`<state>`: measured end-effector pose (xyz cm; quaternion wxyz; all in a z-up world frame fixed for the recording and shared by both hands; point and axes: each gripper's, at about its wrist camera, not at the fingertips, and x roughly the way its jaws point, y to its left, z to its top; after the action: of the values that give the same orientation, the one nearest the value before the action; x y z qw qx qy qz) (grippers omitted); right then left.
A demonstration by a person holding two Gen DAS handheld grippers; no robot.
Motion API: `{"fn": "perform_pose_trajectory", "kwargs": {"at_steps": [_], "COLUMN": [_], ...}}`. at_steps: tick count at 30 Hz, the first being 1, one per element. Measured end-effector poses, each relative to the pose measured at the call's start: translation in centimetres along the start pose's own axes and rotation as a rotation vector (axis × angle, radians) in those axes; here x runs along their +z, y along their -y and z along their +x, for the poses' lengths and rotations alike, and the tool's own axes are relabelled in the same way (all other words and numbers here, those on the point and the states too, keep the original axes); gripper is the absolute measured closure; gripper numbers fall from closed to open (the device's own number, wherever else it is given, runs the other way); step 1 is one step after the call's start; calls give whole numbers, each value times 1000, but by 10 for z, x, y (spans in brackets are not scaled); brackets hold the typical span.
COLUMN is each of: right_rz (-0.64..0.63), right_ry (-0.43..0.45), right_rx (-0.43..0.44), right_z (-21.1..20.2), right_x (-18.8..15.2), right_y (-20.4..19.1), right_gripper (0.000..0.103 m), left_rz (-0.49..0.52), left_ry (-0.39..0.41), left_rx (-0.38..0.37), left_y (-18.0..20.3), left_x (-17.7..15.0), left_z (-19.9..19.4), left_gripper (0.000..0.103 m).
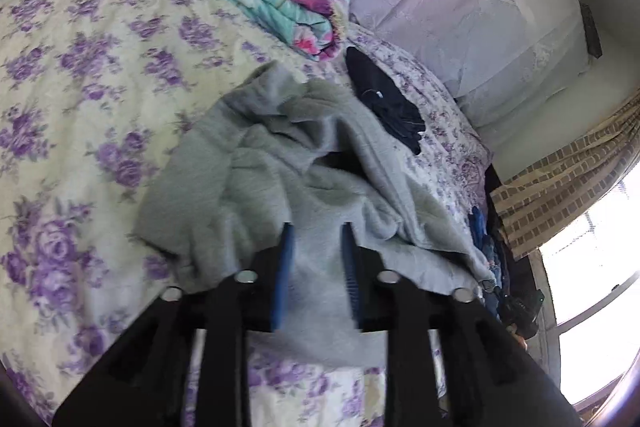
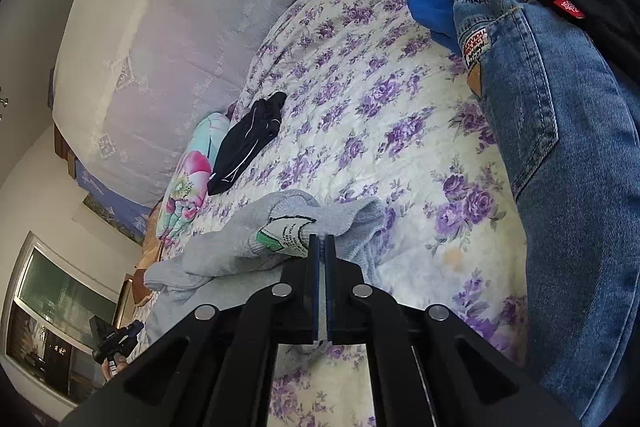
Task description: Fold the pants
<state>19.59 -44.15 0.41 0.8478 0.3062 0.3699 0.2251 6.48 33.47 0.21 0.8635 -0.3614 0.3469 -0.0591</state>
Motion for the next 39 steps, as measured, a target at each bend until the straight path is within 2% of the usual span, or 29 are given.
{"fn": "perform_pose_trajectory", "kwargs": {"at_steps": [1, 2, 4, 6, 8, 12, 14, 16, 17, 19, 22, 26, 30, 32, 35, 37, 38, 39], "right_rz": [-2, -2, 2, 10, 17, 28, 33, 38, 43, 53, 58, 47, 21, -4, 63, 148, 178, 216], "right_ry": [-1, -3, -7, -8, -11, -20, -22, -25, -28, -35, -33, 9, 63, 43, -67, -113, -114, -105], "right_rx": [-3, -6, -8, -7, -6, -8, -8, -9, -9, -14, -26, -21, -2, -5, 56, 116, 122, 123], "right_z": [0, 1, 1, 3, 3, 5, 6, 7, 8, 11, 13, 5, -23, -32, -22, -5, 2, 10], "right_x": [1, 1, 0, 1, 1, 0, -1, -1, -1, 0, 4, 20, 27, 23, 1, -15, -20, -24], "right_y": [0, -1, 0, 2, 5, 8, 8, 9, 10, 11, 12, 2, -7, -7, -4, -5, -6, -7], "right_gripper": [101, 101, 101, 101, 101, 101, 101, 101, 101, 101, 101, 101, 103, 103, 99, 86, 63, 47], "left_rz": [-10, -30, -105, -230, -338, -471, -555, -611, -608, -574, -519, -421, -368, -363, -403, -443, -451, -458], "left_ry": [14, 31, 45, 55, 30, -13, -33, -41, -37, -20, -2, 46, 65, 49, 2, -11, -9, -2], "left_rx": [-3, 1, -3, -29, -53, 29, 33, -1, -31, -39, -75, -184, -281, -276, -219, -225, -232, -241], "left_y": [9, 16, 22, 16, 11, 7, -3, -15, -18, -19, -11, 13, 16, 6, -20, -35, -39, -41], "left_x": [4, 10, 27, 43, 55, 72, 74, 76, 79, 81, 80, 80, 50, 28, -7, -24, -27, -30], "left_z": [4, 8, 20, 33, 49, 83, 98, 106, 108, 107, 95, 55, 7, -6, -7, -5, -2, -1], "left_gripper": [29, 25, 24, 24, 24, 24, 38, 74, 82, 92, 93, 94, 94, 94, 94, 94, 93, 94]}}
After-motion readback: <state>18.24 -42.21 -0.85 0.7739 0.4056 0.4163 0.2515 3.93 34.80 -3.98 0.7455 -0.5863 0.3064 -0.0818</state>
